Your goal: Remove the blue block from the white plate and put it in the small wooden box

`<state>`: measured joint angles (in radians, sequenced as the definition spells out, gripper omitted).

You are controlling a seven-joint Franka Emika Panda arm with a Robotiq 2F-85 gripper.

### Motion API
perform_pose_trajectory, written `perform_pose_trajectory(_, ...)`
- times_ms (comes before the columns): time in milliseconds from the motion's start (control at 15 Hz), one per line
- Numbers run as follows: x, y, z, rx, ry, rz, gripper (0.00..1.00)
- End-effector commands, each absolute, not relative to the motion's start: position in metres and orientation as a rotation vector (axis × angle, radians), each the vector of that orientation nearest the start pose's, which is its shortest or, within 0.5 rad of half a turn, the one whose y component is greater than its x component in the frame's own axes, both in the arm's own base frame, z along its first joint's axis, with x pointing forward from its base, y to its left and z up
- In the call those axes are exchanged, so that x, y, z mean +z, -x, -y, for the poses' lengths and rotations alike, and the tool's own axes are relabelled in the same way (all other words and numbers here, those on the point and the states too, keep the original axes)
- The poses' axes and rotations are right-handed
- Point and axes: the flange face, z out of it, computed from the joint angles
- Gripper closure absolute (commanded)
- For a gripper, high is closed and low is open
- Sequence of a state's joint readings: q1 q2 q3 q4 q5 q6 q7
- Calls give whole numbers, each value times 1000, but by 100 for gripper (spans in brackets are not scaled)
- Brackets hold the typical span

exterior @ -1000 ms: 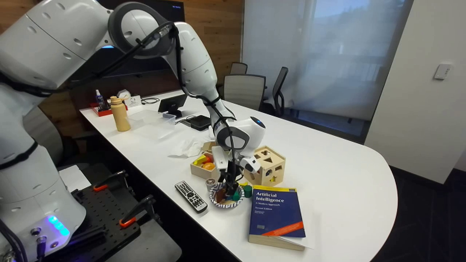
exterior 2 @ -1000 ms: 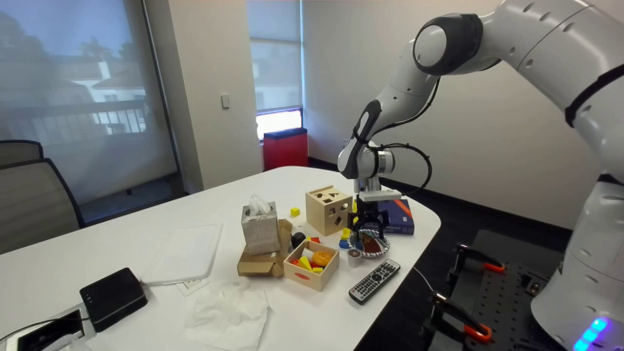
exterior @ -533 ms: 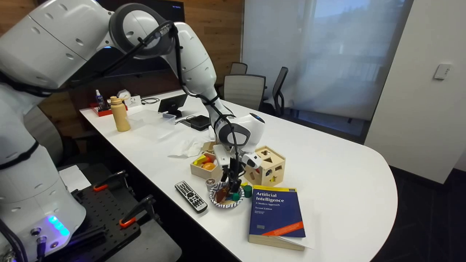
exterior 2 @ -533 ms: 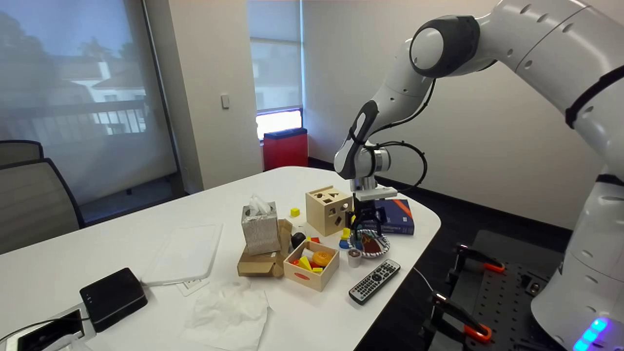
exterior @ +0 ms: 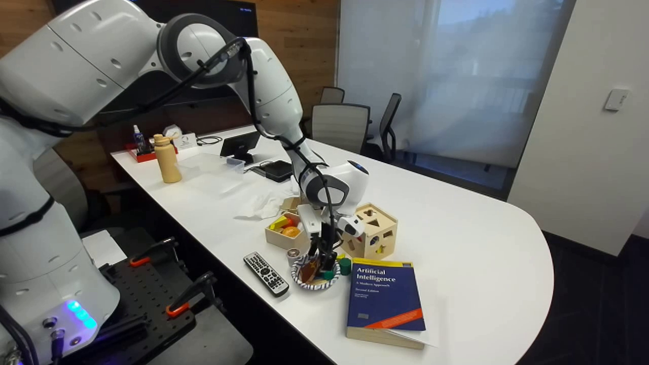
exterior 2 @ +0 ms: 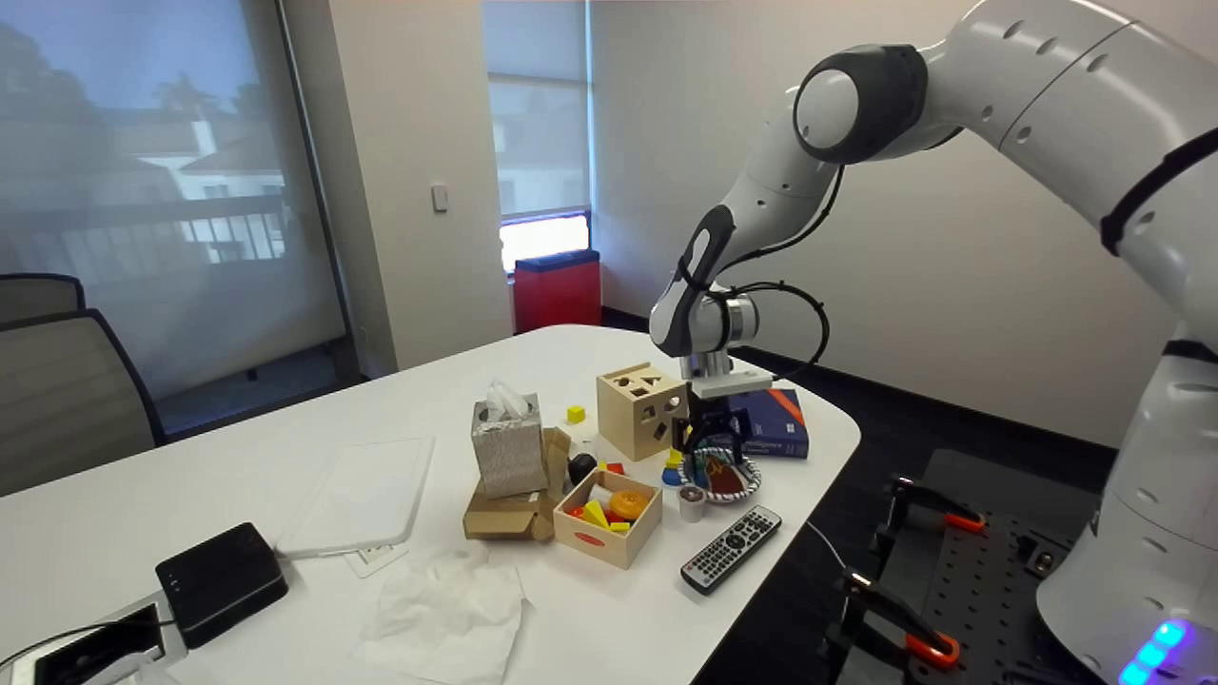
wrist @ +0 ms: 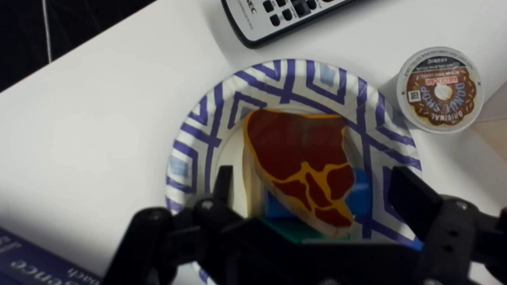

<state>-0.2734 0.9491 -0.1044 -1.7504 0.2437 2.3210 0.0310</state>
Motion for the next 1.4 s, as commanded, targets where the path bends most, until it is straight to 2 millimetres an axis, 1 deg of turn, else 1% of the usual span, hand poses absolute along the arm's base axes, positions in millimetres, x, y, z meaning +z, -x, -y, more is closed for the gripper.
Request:
perform_pose_trajectory(0,10,-552,216,576,2853,-865,26)
perform_pose_trajectory(267,13,-554,215,600,2854,-853,58)
perform_pose_trajectory(333,13,-554,215,607,2853,-850,60)
perform_pose_trajectory(600,12,-554,214,630,2849,-838,60)
perform_pose_trajectory(800,17,-556,212,619,2844,-825,60)
perform_pose_trajectory(1067,42,-565,211,598,2859,-807,60)
perform_pose_trajectory(1333,71,-578,210,581,2876,-770,60)
